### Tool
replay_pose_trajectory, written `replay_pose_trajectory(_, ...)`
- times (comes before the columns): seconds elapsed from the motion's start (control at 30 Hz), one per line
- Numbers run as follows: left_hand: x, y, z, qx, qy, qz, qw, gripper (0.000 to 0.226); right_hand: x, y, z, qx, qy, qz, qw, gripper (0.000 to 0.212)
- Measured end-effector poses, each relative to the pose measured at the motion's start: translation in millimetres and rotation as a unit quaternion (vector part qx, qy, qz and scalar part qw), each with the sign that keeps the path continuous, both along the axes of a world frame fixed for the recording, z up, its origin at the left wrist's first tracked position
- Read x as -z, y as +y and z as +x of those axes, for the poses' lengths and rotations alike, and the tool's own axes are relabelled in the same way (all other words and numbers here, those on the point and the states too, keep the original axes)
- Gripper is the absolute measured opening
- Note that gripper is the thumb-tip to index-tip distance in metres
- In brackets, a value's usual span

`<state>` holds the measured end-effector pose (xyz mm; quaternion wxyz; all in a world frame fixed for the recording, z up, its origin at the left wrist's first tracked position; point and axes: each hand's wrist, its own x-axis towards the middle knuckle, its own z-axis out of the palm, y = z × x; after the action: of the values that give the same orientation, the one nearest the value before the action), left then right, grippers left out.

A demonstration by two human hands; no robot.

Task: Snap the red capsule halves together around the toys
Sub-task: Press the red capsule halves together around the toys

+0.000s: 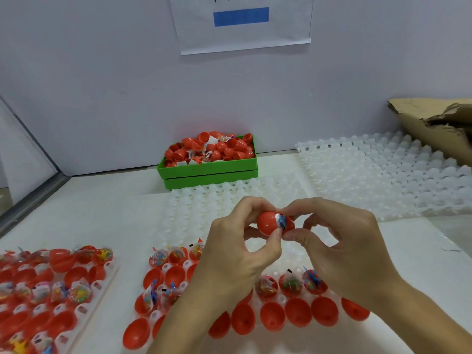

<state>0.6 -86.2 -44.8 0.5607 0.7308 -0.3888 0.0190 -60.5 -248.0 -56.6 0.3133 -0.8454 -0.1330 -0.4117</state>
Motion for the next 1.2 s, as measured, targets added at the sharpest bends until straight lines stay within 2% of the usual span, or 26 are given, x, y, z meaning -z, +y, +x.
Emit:
replay_pose_trajectory(0.2, 2.6, 0.7, 0.3, -0.003, -0.036, 0.063, 0.997, 0.020, 5.6, 2.6, 0.0, -0.013, 0.006, -0.001, 1.000, 0.027)
replay_pose_trajectory(0.37, 2.6, 0.4, -1.0, -0.008, -0.054, 0.055, 0.997, 0.017, 5.9, 3.2, 0.4, -0.022, 0.000, 0.005, 1.000, 0.034)
replay_pose_trajectory(0.63, 1.5, 0.3, -2.0, -0.003, 0.014, -0.001, 1.000, 0.017, 4.4, 2.6, 0.6, -0.021, -0.012, 0.005, 1.000, 0.023)
replay_pose_trajectory(0.97, -3.7, 1.2, -5.6, 0.026, 0.055, -0.030, 0.998, 0.028, 0.9, 0.3, 0.4, -0.001, -0.028, -0.002, 1.000, 0.022)
replay_pose_trajectory(1.2, -4.1, 1.0, -3.8, 0.028, 0.114, -0.076, 0.990, 0.033, -1.0, 0.2, -0.2, -0.002, -0.035, 0.004, 0.999, 0.027)
